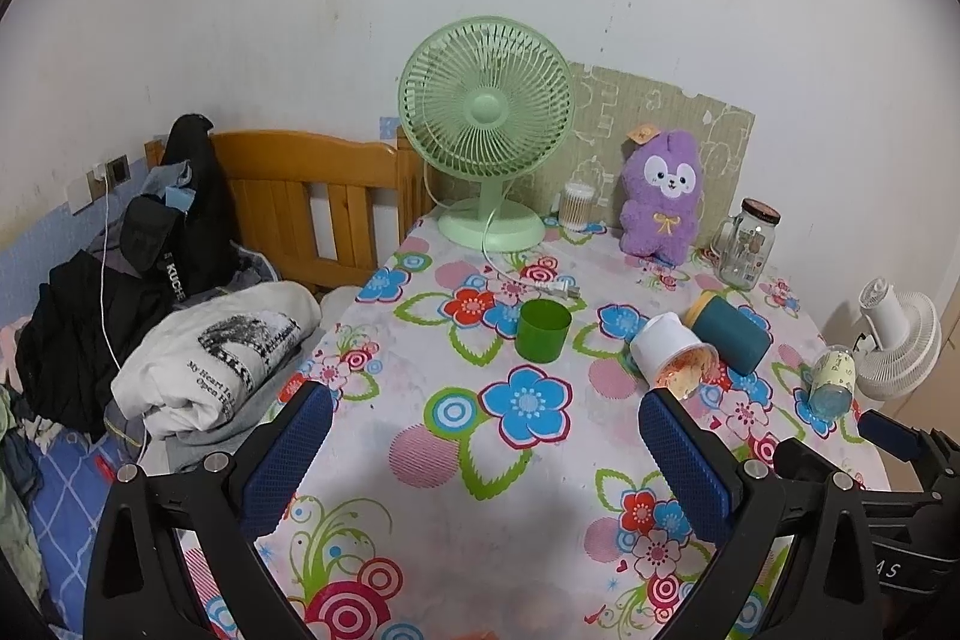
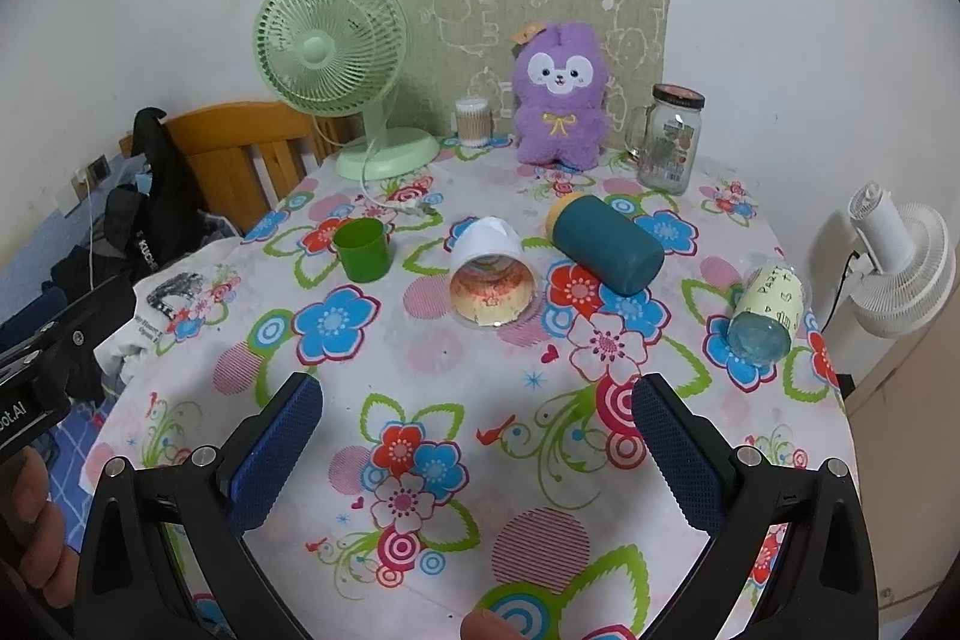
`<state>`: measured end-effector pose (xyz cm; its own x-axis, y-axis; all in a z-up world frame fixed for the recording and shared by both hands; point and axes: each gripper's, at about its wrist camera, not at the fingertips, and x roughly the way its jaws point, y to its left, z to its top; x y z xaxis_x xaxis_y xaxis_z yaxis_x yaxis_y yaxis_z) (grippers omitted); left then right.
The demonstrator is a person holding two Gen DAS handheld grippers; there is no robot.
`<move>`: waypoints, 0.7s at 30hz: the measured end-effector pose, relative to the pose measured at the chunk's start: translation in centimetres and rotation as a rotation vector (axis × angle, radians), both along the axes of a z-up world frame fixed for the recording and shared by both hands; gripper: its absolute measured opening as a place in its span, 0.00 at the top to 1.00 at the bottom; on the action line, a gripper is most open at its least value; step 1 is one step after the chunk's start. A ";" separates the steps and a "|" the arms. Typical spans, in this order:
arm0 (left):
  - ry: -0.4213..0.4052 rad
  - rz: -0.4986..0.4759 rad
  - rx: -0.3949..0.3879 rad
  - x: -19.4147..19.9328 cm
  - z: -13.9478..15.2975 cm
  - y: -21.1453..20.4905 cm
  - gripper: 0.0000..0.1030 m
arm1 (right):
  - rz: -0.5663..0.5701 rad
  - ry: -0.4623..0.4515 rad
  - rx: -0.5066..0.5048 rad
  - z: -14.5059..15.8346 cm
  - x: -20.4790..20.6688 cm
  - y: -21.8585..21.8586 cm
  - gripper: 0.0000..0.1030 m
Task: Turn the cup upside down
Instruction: 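Move the right gripper toward the white paper cup lying on its side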
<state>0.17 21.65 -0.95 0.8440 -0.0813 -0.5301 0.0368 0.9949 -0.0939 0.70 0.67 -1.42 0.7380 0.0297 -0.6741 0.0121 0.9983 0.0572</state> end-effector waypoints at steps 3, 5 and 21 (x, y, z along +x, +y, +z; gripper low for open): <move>0.031 0.000 0.008 0.6 -0.9 -0.1 0.00 | -0.012 0.031 0.008 -0.8 0.8 -0.4 0.00; 0.056 0.004 0.016 1.2 -1.6 -0.2 0.00 | -0.017 0.042 0.006 -1.1 1.2 -0.5 0.00; 0.207 0.015 0.042 10.0 -5.4 -0.2 0.00 | 0.052 0.204 -0.023 -3.2 14.1 -0.8 0.00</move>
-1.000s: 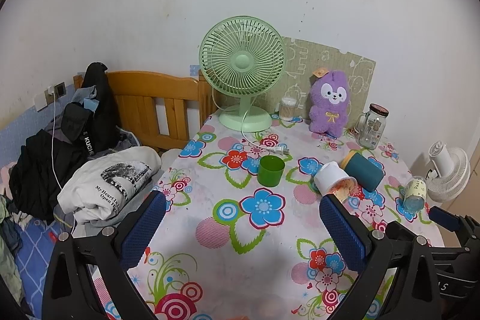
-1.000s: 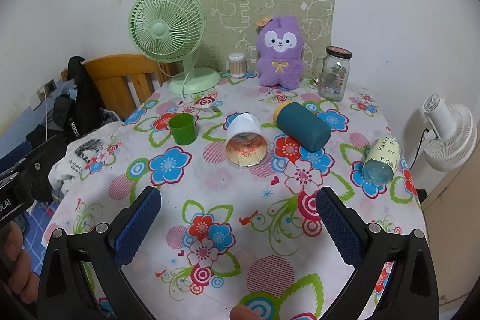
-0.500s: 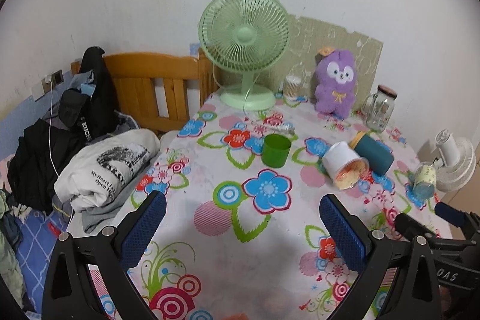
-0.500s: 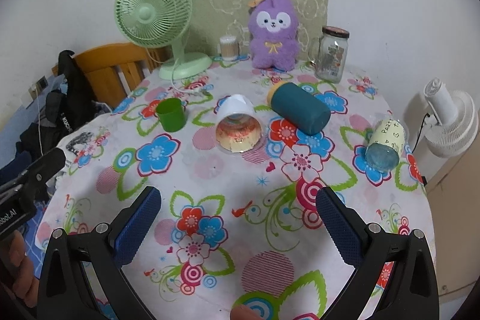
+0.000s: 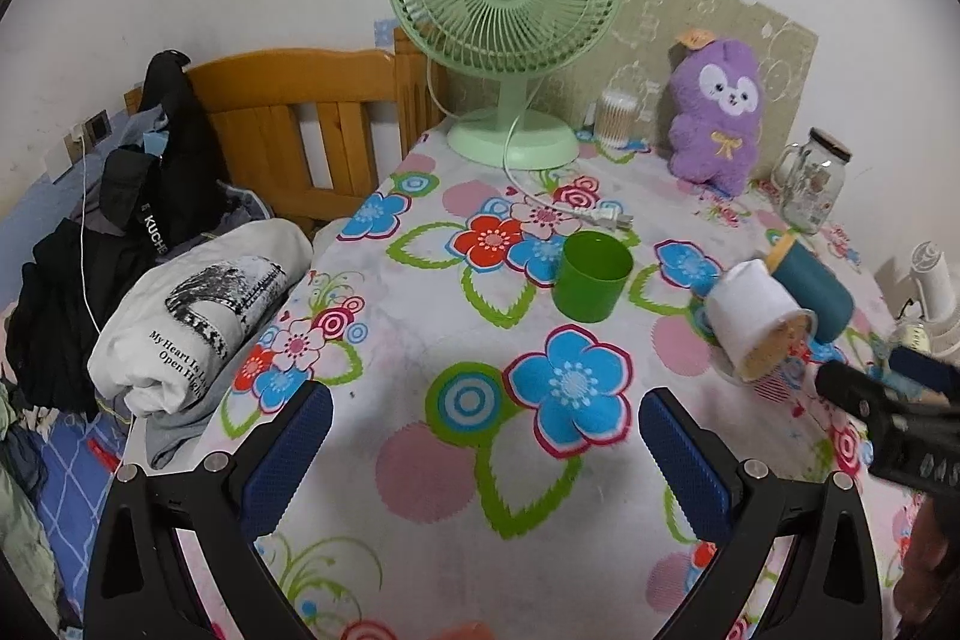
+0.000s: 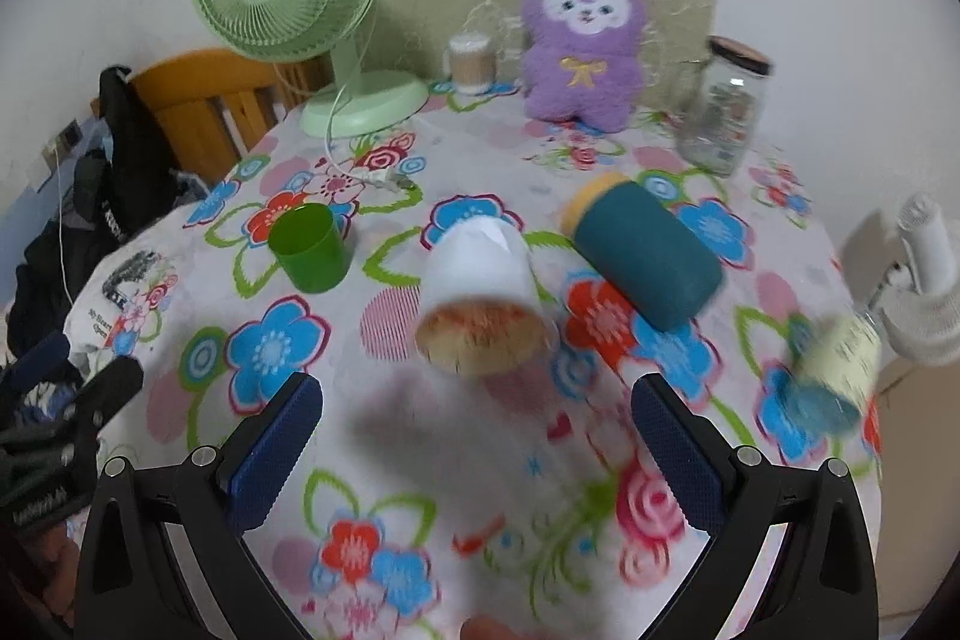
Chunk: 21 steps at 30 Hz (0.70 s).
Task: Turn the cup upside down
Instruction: 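Move the right gripper toward the white paper cup lying on its side, then close the right gripper on the white cup and lift it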
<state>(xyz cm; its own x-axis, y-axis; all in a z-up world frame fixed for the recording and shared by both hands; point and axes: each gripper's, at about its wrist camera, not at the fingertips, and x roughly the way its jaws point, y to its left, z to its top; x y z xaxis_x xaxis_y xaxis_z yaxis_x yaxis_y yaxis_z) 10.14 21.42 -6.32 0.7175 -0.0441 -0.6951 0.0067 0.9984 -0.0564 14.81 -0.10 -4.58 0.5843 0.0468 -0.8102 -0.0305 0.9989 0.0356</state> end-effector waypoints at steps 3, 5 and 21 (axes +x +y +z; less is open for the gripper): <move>0.011 0.001 0.007 1.0 -0.3 -0.1 0.00 | 0.032 0.034 0.021 0.0 2.9 0.1 0.00; 0.011 0.005 0.008 1.4 -0.4 -0.1 0.00 | 0.039 0.057 0.011 0.0 4.5 0.3 0.00; 0.086 -0.032 0.023 5.1 -2.0 -1.8 0.00 | 0.057 0.261 -0.008 -4.9 9.7 0.6 0.06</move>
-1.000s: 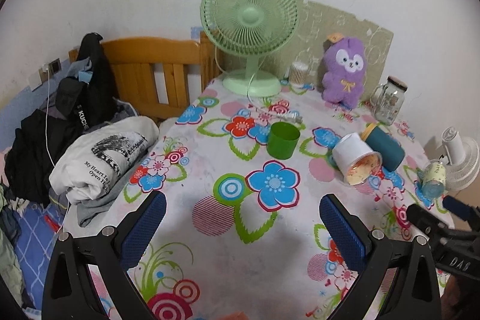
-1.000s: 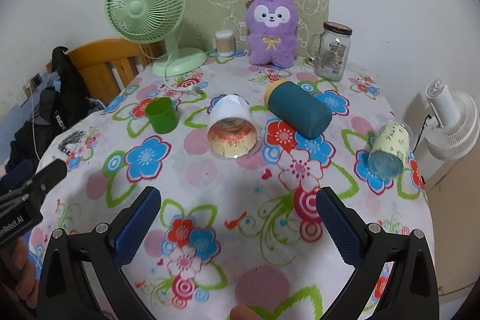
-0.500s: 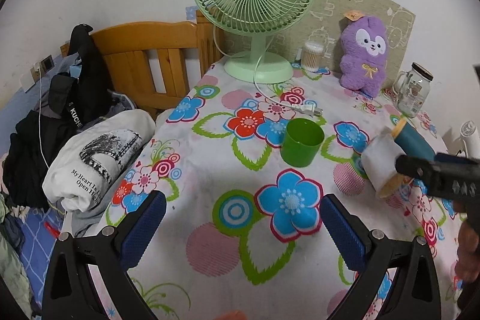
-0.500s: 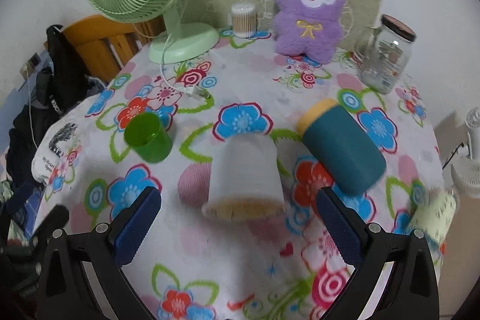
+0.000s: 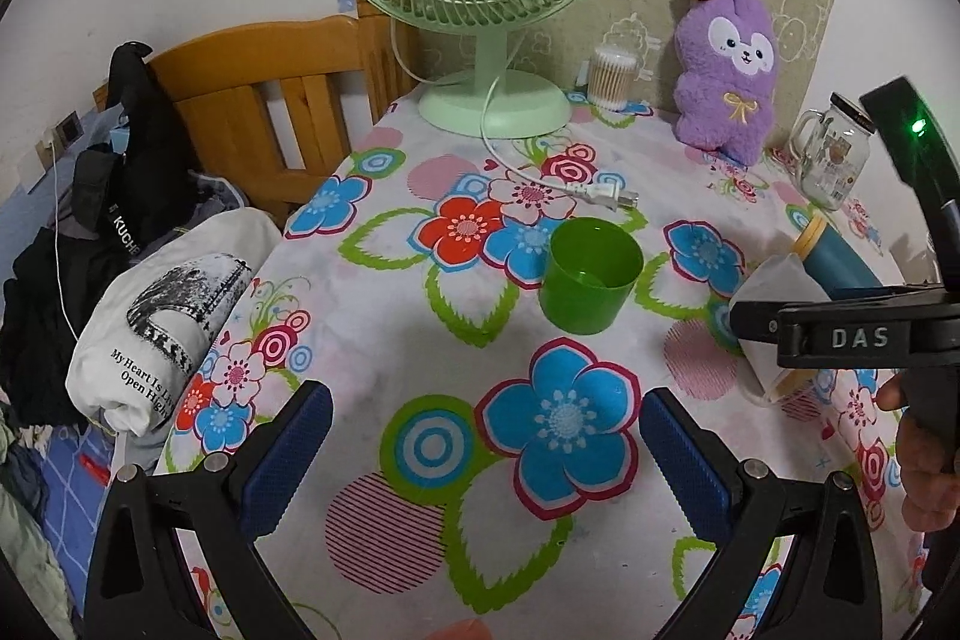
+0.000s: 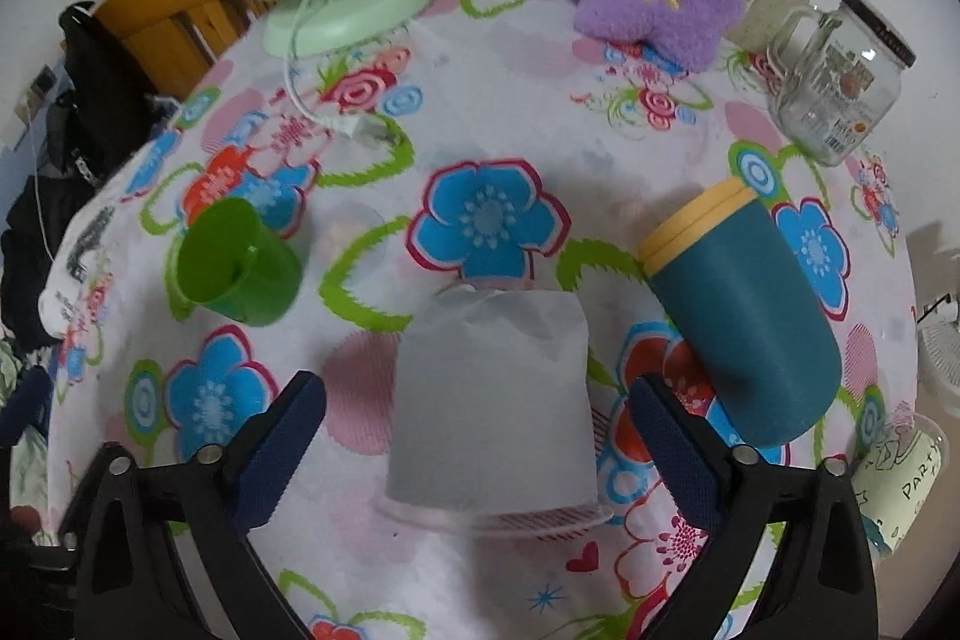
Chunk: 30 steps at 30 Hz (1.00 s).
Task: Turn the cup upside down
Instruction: 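Close the right gripper on the white cup and lift it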
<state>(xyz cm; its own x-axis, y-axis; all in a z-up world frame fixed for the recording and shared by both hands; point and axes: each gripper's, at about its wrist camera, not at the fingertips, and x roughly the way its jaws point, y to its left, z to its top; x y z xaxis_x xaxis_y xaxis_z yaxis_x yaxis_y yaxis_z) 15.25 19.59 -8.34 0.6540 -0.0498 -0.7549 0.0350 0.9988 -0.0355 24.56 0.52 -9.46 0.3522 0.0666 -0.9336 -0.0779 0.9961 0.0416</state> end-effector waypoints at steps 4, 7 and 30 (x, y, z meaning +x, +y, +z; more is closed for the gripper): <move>-0.001 0.010 -0.004 0.0 0.0 0.4 0.00 | -0.003 0.024 0.010 -0.5 0.2 -0.4 0.29; -0.002 0.014 -0.008 -0.3 0.1 0.6 0.00 | -0.006 0.026 0.022 -0.5 -0.1 -0.6 0.36; -0.017 -0.090 -0.068 -11.1 0.5 2.2 0.00 | 0.152 -0.033 0.109 3.0 -15.3 4.1 0.38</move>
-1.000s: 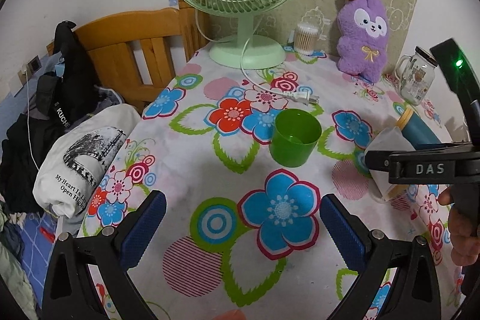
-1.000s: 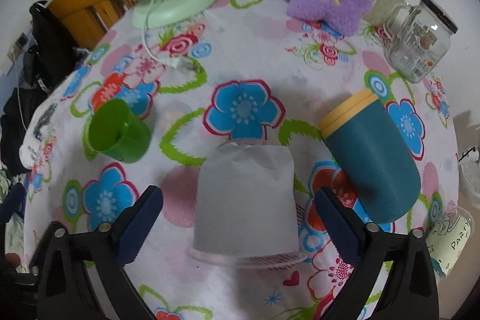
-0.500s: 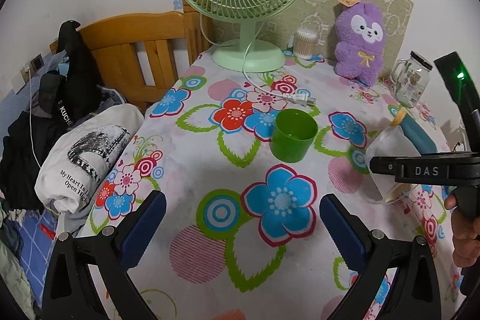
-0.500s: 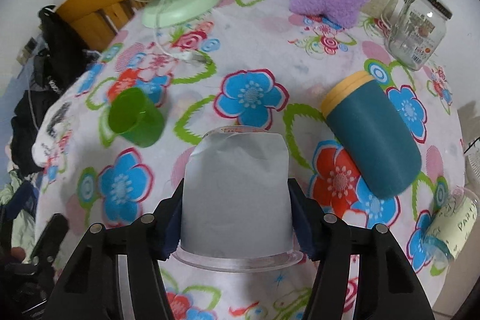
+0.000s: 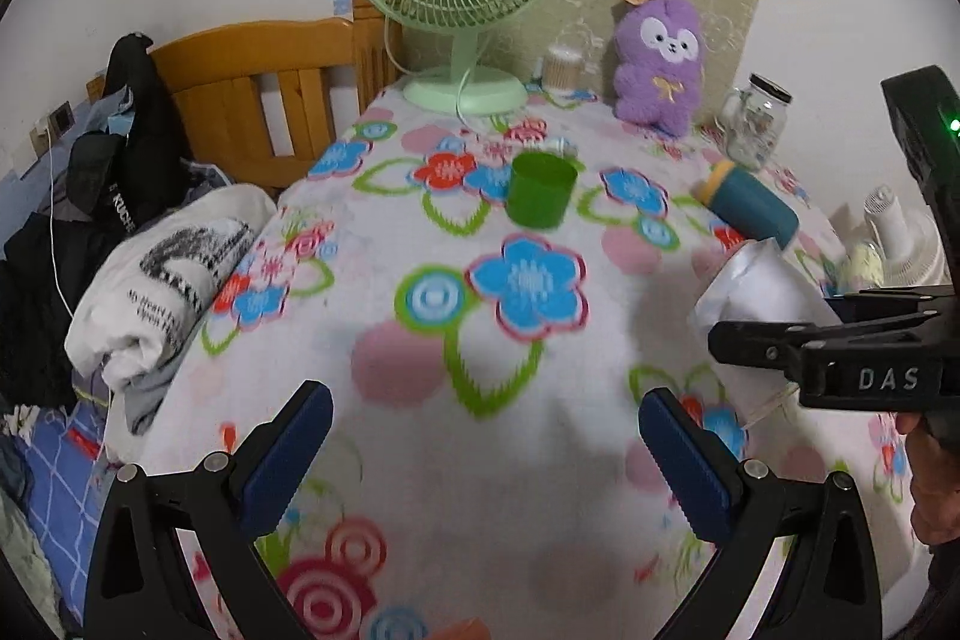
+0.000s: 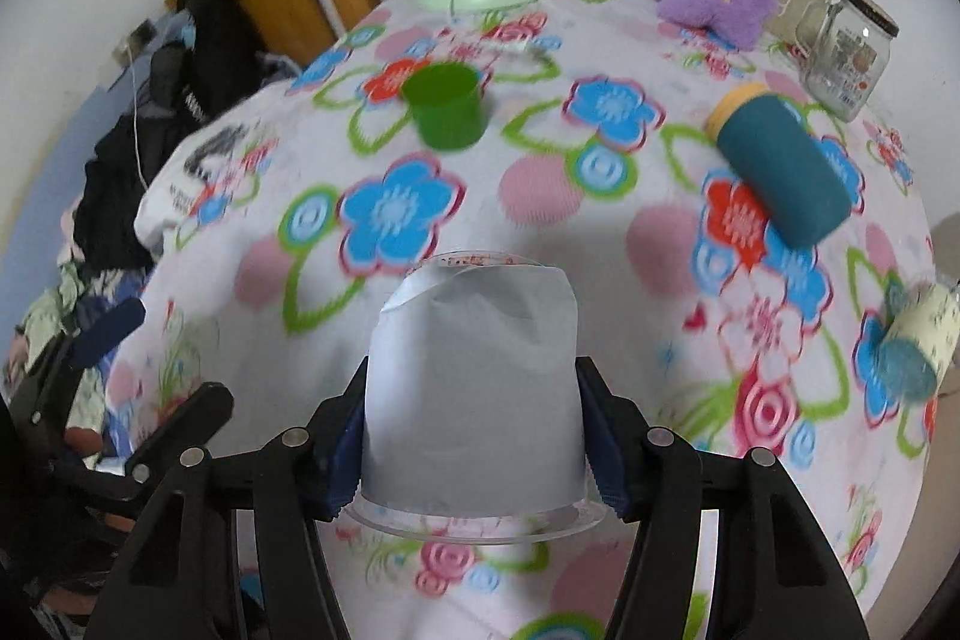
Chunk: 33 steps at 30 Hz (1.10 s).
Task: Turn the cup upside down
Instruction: 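Close the right gripper on the white cup and lift it, then carry the cup with the right gripper toward the left gripper while the left gripper grasps it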
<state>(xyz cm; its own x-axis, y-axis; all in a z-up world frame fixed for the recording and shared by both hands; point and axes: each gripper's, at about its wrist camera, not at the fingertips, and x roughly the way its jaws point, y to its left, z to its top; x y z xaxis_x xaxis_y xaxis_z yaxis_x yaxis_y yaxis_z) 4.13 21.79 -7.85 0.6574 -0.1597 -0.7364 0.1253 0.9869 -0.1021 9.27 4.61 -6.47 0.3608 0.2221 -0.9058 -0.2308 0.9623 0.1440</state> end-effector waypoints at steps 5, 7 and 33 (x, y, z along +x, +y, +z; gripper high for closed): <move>0.028 0.013 -0.046 -2.3 -0.7 1.0 0.00 | 0.005 0.045 -0.002 -1.5 -1.8 0.3 0.38; 0.037 0.020 -0.053 -2.7 -1.0 1.1 0.00 | 0.002 0.067 -0.002 -2.2 -2.2 0.3 0.38; 0.040 0.030 -0.089 -3.5 -0.1 1.0 0.00 | 0.003 0.048 0.035 -1.0 -4.0 -0.6 0.23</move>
